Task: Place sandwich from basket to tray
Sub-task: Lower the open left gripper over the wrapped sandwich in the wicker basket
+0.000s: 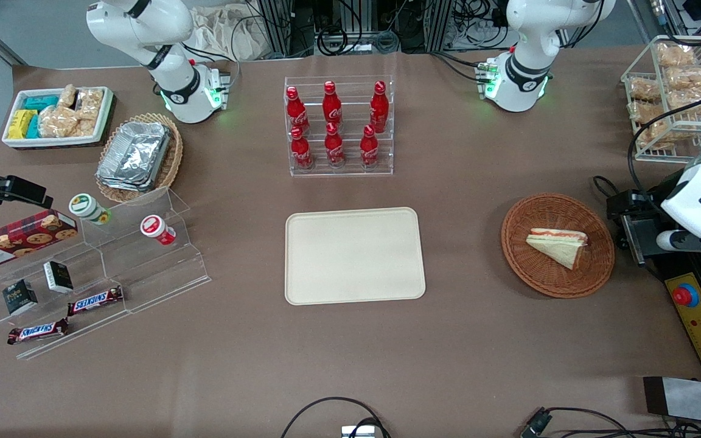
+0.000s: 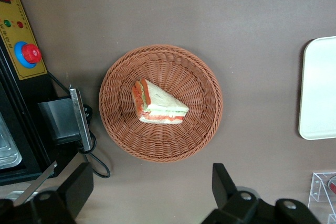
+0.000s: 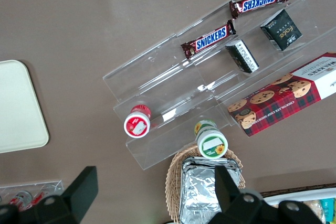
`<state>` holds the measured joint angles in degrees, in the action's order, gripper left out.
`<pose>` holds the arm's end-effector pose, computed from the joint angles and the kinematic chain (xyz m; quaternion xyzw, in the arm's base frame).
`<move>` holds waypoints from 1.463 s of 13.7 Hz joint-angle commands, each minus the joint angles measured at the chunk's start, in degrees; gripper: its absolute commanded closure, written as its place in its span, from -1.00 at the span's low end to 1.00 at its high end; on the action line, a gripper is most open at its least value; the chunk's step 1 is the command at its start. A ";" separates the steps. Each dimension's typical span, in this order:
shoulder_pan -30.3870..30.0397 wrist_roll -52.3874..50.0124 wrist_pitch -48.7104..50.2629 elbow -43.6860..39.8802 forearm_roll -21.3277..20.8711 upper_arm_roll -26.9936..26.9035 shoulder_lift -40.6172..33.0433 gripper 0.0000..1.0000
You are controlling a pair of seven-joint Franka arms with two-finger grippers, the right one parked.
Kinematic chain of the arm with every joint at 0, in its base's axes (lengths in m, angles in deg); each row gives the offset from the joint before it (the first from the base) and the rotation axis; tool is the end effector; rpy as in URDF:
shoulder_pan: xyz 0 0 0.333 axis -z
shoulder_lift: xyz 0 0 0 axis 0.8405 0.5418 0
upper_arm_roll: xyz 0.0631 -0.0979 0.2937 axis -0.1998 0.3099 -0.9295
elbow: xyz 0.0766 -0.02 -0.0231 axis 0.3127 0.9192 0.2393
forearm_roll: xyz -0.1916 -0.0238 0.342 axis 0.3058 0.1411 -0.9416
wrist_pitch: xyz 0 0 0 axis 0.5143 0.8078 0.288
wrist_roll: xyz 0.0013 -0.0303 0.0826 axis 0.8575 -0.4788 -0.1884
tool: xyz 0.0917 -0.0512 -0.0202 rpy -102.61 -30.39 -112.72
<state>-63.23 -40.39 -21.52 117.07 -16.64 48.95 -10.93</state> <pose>0.6043 -0.0126 0.5482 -0.9974 0.0360 0.0614 0.0139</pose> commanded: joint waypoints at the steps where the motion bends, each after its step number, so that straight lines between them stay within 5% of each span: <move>1: -0.11 0.38 1.18 -1.95 -0.57 0.39 1.24 -1.00; 7: -0.46 -7.31 0.05 1.38 -0.57 -0.05 3.18 -1.00; 13: -5.47 -22.01 -23.13 22.19 0.13 -0.49 0.71 -1.00; 20: -4.86 -34.07 -39.69 32.95 0.13 0.03 4.31 -1.00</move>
<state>-68.35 -72.06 -59.77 149.21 -16.70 48.61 -7.09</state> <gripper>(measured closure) 0.000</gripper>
